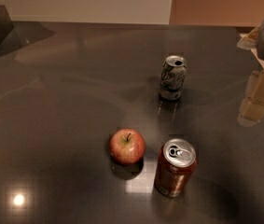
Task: Pick 7up can
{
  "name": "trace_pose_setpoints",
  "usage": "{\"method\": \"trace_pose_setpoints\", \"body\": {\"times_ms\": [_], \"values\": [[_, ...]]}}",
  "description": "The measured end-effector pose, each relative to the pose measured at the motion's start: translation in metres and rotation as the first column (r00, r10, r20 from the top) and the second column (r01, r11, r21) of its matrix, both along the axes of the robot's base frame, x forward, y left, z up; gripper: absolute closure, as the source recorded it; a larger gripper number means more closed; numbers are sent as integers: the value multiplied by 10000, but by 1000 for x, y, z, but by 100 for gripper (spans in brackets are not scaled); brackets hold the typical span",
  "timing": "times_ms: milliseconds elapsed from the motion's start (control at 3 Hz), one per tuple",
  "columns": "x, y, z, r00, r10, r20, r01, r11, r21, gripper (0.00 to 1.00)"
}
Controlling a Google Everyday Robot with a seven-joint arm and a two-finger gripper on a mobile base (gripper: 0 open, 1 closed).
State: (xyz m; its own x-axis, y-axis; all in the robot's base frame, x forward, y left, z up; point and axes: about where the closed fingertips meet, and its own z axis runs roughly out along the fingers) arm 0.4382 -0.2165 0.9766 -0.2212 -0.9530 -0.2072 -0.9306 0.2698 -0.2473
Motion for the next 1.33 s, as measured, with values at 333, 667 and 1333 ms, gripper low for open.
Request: {"method": "trace_pose_setpoints", "body": {"times_ms": [333, 667, 1333], "values": [[0, 0, 0, 10000, 0, 2, 0, 10000, 0, 0], [14, 1, 0, 10000, -87, -22, 88, 9998, 197, 0], [76, 20, -32, 9983, -584, -9, 580, 9894, 1329, 0]]}}
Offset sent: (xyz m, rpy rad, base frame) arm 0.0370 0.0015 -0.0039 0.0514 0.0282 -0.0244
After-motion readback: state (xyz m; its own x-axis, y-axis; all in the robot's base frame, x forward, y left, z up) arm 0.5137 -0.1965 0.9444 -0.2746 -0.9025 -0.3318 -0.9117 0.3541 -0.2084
